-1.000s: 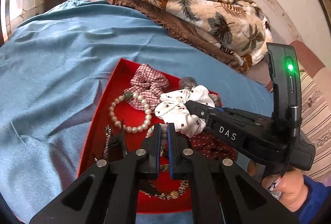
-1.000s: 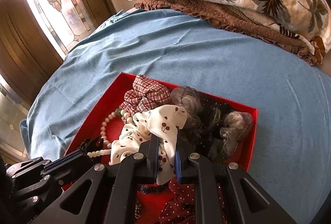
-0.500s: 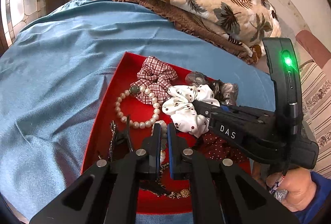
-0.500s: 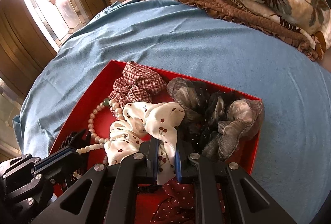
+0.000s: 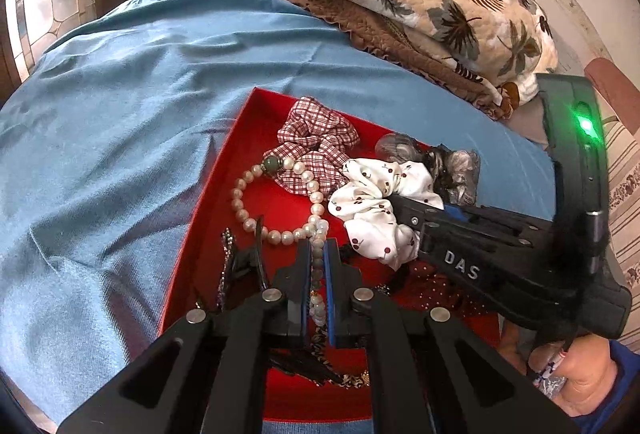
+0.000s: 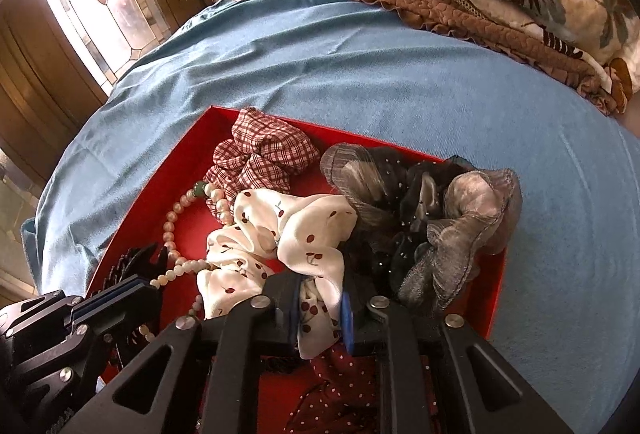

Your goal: Organize jewelry

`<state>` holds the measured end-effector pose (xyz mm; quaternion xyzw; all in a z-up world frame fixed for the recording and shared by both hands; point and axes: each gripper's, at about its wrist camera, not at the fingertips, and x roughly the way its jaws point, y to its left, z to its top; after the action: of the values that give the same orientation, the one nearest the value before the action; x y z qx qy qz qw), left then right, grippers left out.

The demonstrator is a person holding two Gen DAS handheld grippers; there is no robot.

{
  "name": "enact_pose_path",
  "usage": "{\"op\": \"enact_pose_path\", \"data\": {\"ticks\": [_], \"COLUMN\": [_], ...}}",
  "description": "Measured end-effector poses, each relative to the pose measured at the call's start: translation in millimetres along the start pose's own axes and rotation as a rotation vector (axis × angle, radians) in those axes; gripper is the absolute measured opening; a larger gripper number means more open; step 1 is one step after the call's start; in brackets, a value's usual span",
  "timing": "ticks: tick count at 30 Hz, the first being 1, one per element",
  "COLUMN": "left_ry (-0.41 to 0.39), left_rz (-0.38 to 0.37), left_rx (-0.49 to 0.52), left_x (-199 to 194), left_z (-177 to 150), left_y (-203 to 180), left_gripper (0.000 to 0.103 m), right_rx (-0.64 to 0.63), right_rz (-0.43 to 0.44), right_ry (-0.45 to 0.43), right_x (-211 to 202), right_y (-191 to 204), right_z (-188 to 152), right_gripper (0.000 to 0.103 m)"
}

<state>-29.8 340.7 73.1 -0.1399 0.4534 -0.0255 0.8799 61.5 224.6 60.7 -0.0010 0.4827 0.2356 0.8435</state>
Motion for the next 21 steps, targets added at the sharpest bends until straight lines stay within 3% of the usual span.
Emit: {"op": "enact_pose_path", "data": {"ticks": [4,9,21], "left_ry": [0.003,-0.015,-0.064], "left_rz": [0.012,0.001,-0.020], "left_rx": [-0.002,-0.015,-0.023], "left_x": [0.4,-4.9,-18.6], "left_z": [-0.1,-0.6,-2.7], "left_y": [1.0,2.7,2.6], "left_gripper": [0.011,0.039,0.052], "right_rx": [-0.002,0.001,0.044], "right_rz": [0.005,0.007,-0.005], "right_ry": [-0.016,-0.042,-0.106], "right_x": [-6.5,-18.2,-52.7], "right_y": [1.7,2.6,-7.7], "right_z": [-0.9,-1.8,-8.2], "right_gripper": [0.029,0.031,0.051]}}
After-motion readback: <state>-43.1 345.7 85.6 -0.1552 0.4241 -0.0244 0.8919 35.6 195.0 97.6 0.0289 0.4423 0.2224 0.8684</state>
